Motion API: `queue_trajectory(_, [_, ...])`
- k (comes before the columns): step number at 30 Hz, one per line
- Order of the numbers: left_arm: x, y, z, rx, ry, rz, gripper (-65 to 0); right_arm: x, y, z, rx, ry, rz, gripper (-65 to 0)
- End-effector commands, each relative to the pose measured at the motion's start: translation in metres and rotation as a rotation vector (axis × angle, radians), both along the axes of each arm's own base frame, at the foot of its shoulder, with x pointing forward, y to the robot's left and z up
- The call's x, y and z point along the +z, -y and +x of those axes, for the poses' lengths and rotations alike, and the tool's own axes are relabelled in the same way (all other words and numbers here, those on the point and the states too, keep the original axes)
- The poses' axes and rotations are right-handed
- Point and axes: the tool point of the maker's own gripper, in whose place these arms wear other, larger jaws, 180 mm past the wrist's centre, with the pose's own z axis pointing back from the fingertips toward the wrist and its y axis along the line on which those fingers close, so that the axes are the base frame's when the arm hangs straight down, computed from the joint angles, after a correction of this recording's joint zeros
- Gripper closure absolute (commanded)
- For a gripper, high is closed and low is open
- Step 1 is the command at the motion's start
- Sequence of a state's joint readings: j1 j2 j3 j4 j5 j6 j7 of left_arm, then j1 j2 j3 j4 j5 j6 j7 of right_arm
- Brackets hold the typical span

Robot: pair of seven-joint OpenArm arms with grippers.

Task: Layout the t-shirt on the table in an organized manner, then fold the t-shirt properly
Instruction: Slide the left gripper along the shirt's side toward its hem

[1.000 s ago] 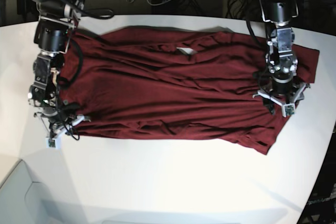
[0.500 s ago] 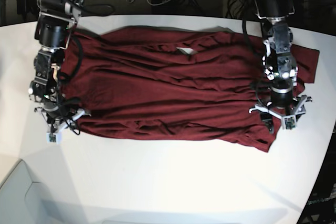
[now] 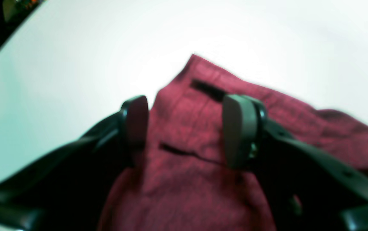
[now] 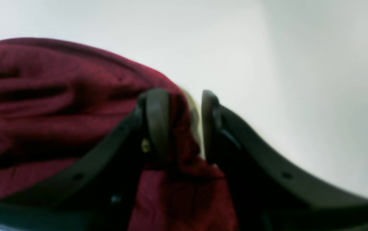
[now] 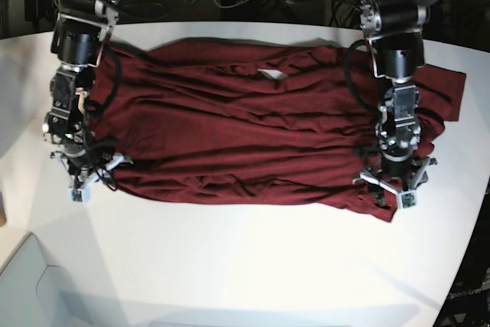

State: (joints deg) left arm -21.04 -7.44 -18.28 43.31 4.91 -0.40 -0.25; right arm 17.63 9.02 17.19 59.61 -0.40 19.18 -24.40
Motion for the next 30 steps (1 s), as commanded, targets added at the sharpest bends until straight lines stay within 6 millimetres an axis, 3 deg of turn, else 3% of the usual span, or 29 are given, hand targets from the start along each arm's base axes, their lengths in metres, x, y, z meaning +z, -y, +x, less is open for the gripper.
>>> queue_trajectory(1, [0.022,-0.004,0.015,0.002,0.065,0.018,-35.4,0.022,0.008,0.015,-0.010,0.067,-0.014,-18.7])
queue_trajectory(12, [0.013,-0.004,0.011,0.004,0.041,0.010,-34.3,0.024,0.008,0.016,-0.010,0.072,-0.014,-18.7])
queue_trajectory(14, [0.012,-0.003,0.011,0.004,0.041,0.009,-27.9,0.024,0.008,0.016,-0.010,0.072,-0.014,-18.7])
queue_trajectory(19, [0.017,-0.003,0.016,0.004,0.051,0.009,-1.6,0.024,0.008,0.016,-0.010,0.072,-0.014,-18.7])
queue_trajectory(25, [0.026,0.000,0.020,0.002,0.077,0.006,0.0,0.025,0.008,0.017,-0.010,0.073,-0.014,-18.7])
queue_trajectory(30, [0.065,0.005,0.032,-0.007,0.178,0.024,-0.1,0.025,0.008,0.017,-0.010,0.073,-0.014,-18.7])
